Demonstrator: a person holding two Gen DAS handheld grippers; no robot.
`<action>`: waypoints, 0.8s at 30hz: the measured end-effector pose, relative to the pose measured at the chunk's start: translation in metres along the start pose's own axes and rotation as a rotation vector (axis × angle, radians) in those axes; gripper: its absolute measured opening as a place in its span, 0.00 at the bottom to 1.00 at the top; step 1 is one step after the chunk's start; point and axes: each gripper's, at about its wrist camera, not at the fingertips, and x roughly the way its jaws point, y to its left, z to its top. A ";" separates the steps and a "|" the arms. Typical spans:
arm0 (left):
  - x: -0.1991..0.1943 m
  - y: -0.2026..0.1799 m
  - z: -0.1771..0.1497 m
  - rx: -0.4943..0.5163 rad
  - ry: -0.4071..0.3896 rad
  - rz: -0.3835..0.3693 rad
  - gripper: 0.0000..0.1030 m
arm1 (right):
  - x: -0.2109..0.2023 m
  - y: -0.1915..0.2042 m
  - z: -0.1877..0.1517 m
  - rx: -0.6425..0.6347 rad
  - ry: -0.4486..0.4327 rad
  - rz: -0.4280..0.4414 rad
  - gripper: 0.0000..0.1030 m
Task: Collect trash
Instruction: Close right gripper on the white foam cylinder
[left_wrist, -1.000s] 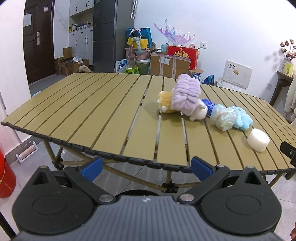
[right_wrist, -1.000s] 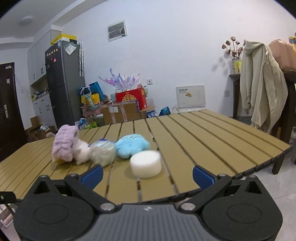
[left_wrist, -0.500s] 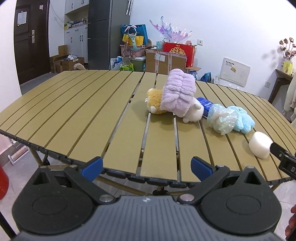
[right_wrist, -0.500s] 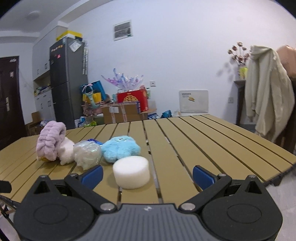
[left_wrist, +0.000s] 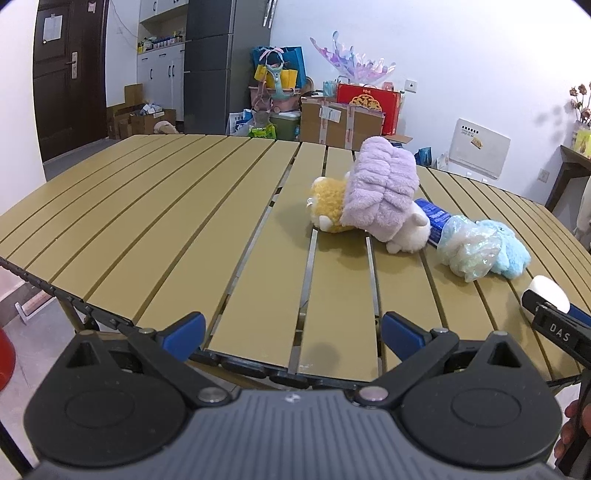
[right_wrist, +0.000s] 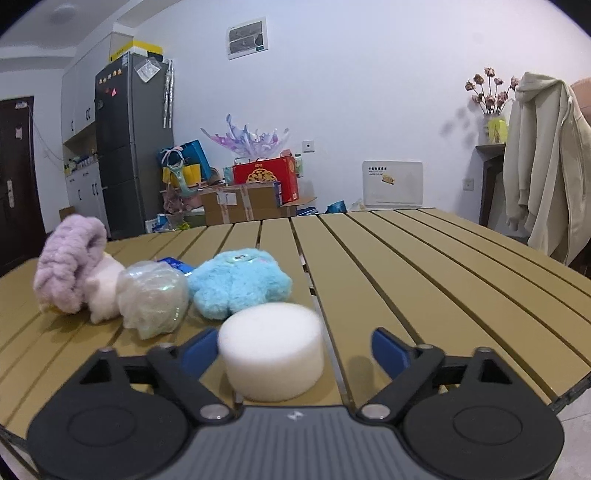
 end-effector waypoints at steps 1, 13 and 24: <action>0.000 0.000 0.000 0.002 -0.002 0.004 1.00 | 0.002 0.001 -0.001 -0.006 0.003 0.000 0.76; -0.009 -0.002 0.005 0.022 -0.025 0.026 1.00 | -0.006 -0.002 0.001 0.020 -0.010 0.035 0.54; 0.000 -0.012 0.032 0.046 -0.048 0.006 1.00 | -0.017 -0.016 0.006 0.081 -0.053 0.036 0.54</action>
